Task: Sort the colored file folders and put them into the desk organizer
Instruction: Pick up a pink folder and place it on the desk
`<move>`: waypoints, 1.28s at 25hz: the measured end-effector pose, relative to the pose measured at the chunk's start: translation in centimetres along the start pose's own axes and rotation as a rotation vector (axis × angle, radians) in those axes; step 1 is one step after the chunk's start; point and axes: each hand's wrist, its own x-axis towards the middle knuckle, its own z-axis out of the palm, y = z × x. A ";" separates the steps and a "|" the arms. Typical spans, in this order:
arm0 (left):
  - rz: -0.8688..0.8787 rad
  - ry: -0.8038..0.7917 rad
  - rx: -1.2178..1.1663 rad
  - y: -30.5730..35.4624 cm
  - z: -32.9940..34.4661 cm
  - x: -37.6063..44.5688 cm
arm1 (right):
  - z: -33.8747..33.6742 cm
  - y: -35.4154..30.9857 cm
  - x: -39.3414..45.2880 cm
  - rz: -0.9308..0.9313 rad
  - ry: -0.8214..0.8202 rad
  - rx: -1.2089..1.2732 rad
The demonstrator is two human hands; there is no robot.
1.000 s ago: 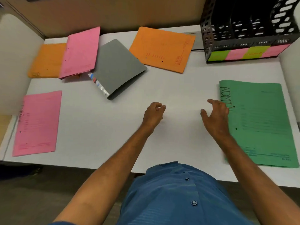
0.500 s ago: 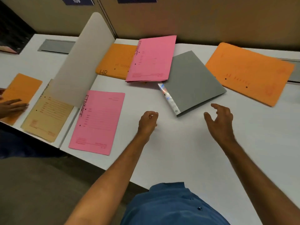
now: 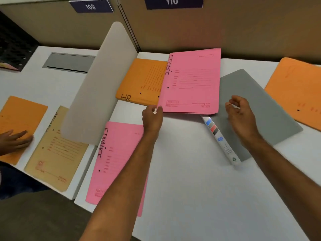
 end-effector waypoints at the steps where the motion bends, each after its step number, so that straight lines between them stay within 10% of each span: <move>1: 0.005 0.010 0.026 0.6 0.4 1.7 | 0.7 -0.1 1.1 0.022 0.001 0.009; 15: 0.006 -0.195 -0.190 2.2 3.3 7.7 | 4.0 -0.3 5.4 0.156 -0.075 0.067; 32: -0.011 -0.415 -0.487 0.5 1.3 -12.8 | -10.2 3.9 -14.0 0.032 0.060 0.025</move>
